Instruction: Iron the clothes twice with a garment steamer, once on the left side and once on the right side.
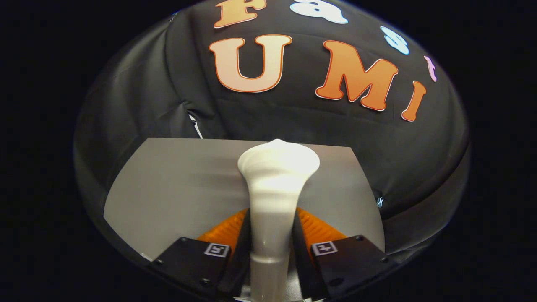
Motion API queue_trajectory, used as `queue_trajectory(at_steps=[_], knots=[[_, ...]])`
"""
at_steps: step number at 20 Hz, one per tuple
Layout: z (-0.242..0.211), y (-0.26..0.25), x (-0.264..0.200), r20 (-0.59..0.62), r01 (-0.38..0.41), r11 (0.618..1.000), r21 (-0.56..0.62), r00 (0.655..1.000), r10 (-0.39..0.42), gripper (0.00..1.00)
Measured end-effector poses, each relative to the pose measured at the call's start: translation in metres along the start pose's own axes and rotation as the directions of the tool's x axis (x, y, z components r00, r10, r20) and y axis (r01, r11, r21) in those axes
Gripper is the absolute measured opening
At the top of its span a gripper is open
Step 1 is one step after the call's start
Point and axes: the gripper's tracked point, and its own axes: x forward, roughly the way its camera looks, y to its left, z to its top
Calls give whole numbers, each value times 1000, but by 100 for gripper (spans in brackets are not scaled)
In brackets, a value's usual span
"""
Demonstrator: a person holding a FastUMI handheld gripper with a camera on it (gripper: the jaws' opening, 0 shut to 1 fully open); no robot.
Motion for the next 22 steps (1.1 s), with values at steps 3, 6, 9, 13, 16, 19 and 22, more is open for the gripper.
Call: queue_trajectory(at_steps=[3, 6, 9, 13, 16, 19, 22], knots=[[1, 0, -1, -5, -2, 1000, 8, 1000, 2, 54], [2, 1, -4, 13, -8, 1000, 24, 1000, 7, 47], [11, 2, -15, 77, -28, 999, 41, 997, 25, 42], [20, 2, -35, 161, -57, 997, 45, 986, 49, 39], [30, 1, -59, 235, -79, 995, 54, 970, 65, 38], [36, 0, -89, 319, -96, 994, 56, 945, 74, 39], [32, -4, -115, 361, -112, 992, 61, 929, 83, 38]])
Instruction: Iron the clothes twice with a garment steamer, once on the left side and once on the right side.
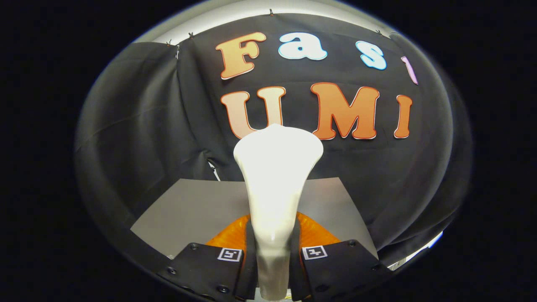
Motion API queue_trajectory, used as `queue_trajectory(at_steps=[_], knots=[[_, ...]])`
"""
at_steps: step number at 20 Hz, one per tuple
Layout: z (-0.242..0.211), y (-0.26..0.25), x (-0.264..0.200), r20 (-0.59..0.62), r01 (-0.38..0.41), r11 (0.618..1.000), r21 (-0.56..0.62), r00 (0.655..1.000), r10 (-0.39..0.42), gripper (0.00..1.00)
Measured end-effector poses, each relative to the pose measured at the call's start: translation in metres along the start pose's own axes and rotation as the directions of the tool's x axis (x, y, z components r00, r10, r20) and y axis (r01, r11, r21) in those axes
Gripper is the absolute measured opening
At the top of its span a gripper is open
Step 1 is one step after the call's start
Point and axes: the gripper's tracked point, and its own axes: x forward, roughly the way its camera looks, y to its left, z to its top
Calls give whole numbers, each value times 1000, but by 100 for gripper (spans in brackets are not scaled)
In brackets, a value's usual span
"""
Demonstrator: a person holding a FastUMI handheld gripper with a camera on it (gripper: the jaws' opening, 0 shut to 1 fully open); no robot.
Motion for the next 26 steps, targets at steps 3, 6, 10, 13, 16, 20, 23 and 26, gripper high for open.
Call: queue_trajectory(at_steps=[3, 6, 10, 13, 16, 20, 23, 26], knots=[[8, -7, -22, 55, 2, 1000, 10, 998, -2, 38], [21, -13, -49, 111, 4, 1000, -2, 994, -4, 38], [41, -19, -93, 187, -14, 1000, -12, 982, 16, 38], [55, -27, -130, 239, -32, 999, -8, 970, 33, 38], [72, -41, -163, 290, -32, 999, -19, 956, 36, 38], [86, -72, -200, 344, -12, 1000, -25, 939, 20, 38], [94, -104, -226, 375, 8, 1000, -2, 927, -7, 38], [96, -138, -250, 394, 38, 999, 14, 918, -41, 38]])
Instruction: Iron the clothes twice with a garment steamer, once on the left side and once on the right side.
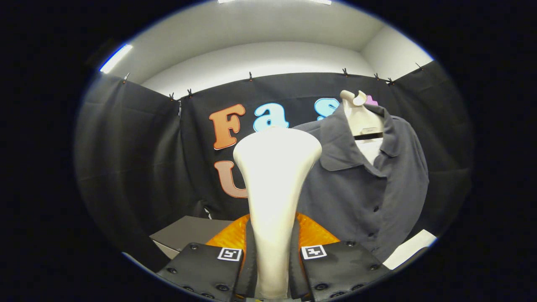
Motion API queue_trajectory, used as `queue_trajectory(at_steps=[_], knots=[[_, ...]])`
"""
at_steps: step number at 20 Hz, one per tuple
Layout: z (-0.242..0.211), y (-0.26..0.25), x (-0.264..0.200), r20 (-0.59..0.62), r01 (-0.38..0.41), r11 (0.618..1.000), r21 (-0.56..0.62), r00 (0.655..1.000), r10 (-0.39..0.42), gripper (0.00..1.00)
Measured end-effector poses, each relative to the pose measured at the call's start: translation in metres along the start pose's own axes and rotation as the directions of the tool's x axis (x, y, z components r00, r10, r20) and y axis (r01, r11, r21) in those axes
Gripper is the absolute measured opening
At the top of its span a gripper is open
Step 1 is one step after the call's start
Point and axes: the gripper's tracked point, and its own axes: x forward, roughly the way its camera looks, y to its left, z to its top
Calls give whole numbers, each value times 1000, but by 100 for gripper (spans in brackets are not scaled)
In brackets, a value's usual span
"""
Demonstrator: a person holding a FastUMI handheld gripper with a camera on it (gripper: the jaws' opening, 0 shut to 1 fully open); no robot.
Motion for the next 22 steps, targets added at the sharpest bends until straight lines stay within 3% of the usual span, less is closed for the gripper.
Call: queue_trajectory(at_steps=[9, 22], knots=[[28, -96, -26, 35, 105, 994, -8, 994, -105, 38], [-5, -134, 20, -38, 22, 1000, 9, 999, -22, 38]])
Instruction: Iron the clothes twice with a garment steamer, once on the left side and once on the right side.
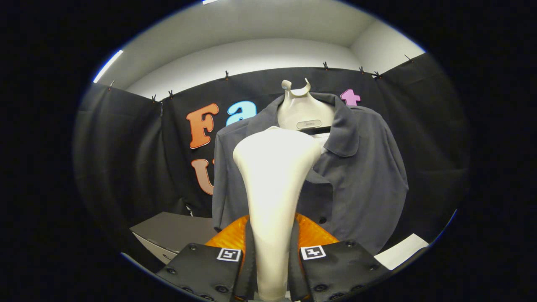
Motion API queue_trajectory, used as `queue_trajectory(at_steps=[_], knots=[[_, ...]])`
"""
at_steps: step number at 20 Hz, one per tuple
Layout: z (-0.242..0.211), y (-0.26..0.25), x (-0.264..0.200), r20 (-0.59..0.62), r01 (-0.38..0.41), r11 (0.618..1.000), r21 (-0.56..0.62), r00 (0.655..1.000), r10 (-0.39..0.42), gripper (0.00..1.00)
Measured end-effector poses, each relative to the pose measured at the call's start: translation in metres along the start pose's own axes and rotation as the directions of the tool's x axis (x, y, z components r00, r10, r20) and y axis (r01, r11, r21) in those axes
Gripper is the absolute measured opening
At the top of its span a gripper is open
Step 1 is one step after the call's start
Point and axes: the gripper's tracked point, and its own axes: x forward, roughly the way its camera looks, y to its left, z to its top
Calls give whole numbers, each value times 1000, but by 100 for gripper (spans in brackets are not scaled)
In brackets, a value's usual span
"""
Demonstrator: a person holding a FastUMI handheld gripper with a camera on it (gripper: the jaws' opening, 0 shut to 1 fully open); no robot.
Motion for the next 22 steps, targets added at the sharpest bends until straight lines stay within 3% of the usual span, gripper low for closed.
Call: queue_trajectory(at_steps=[9, 22], knots=[[-30, -5, 27, -37, -55, 998, 13, 998, 55, 38], [-86, -18, 24, -137, -44, 999, 30, 989, 47, 38]])
